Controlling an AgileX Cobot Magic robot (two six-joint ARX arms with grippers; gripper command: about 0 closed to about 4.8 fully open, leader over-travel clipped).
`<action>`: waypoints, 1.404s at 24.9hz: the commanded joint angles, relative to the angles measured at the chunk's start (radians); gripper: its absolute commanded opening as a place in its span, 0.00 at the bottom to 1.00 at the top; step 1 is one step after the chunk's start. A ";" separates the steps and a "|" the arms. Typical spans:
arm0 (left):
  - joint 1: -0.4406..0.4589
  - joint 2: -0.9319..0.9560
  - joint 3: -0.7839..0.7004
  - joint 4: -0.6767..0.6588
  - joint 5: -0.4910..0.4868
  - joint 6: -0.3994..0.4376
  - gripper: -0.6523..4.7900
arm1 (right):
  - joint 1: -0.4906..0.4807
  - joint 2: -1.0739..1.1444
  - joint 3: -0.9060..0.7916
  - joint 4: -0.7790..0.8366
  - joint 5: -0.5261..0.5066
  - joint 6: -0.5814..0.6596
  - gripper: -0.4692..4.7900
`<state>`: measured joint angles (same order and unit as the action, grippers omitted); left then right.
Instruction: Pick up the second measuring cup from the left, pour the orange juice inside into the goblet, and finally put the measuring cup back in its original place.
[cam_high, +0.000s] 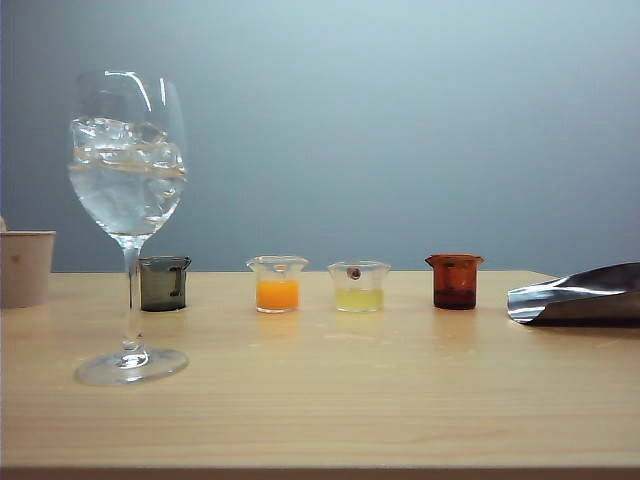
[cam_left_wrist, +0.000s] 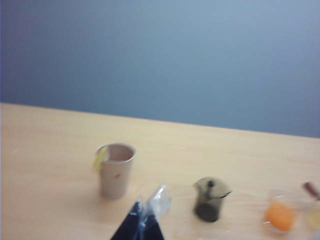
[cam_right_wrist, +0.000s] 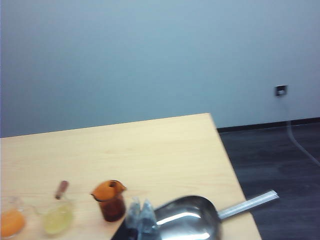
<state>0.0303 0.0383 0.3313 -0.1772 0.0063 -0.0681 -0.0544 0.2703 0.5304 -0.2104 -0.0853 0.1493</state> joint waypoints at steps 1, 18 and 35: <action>-0.010 0.076 0.078 -0.019 0.080 -0.018 0.11 | 0.016 0.124 0.093 0.016 -0.033 0.000 0.08; -0.173 0.501 0.516 -0.272 0.137 0.087 0.11 | 0.782 0.807 0.172 0.525 0.367 -0.025 0.08; -0.268 0.515 0.508 -0.459 0.166 0.087 0.11 | 0.844 1.507 0.194 1.111 0.336 0.019 0.08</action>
<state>-0.2386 0.5526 0.8387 -0.6445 0.1318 0.0143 0.7887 1.7489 0.7048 0.8604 0.2501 0.1642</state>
